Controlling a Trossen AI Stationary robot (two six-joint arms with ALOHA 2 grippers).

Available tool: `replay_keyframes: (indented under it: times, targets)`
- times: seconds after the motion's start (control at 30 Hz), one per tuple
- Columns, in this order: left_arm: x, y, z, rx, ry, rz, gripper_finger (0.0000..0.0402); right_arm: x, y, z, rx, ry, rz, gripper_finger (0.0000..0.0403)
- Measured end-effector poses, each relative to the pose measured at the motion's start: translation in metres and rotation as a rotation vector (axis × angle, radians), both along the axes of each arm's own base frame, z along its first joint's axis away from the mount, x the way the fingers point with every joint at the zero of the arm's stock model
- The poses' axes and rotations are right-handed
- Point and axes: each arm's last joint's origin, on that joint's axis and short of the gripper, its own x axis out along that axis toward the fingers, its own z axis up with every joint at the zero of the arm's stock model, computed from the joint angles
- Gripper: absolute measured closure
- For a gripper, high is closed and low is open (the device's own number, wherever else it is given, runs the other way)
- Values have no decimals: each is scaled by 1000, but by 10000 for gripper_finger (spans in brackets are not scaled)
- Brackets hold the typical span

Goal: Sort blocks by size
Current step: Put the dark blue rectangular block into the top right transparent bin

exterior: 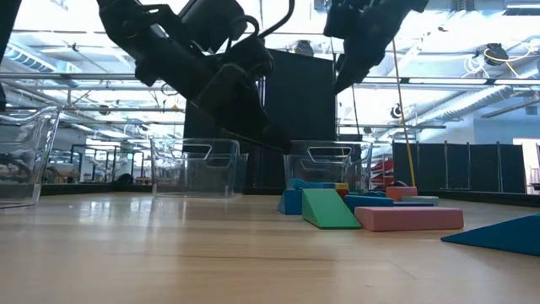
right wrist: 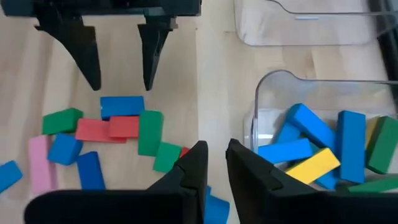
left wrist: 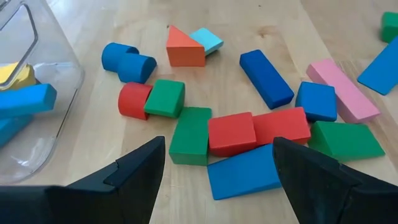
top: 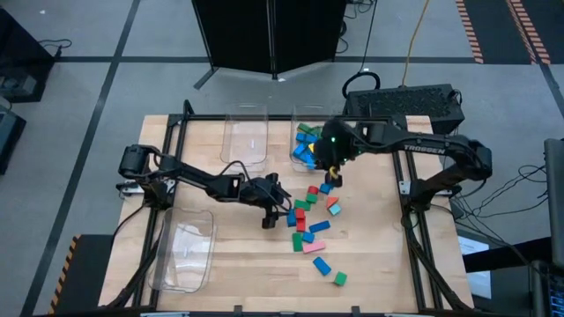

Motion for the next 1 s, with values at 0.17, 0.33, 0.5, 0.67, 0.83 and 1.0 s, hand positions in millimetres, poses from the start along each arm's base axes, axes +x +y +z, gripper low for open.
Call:
replay_keyframes:
  times: [0.17, 0.33, 0.5, 0.67, 0.83, 1.0]
  targets:
    - [0, -2, 0, 2, -1, 10, 104, 3, 16, -13, -26, 4, 6, 349]
    - [1, -4, 2, 9, -32, 23, 104, 0, 27, -35, -5, -35, 3, 349]
    - [4, -4, 6, -16, -72, 37, 104, -6, 37, -51, 18, -97, -7, 349]
    - [4, -3, 8, -40, -91, 88, 104, -16, 50, -58, 35, -139, 12, 349]
    - [5, -3, 9, -61, -108, 113, 104, -24, 64, -60, -2, -155, 7, 349]
    - [6, -2, 10, -56, -118, 134, 104, -29, 75, -64, -3, -150, 17, 349]
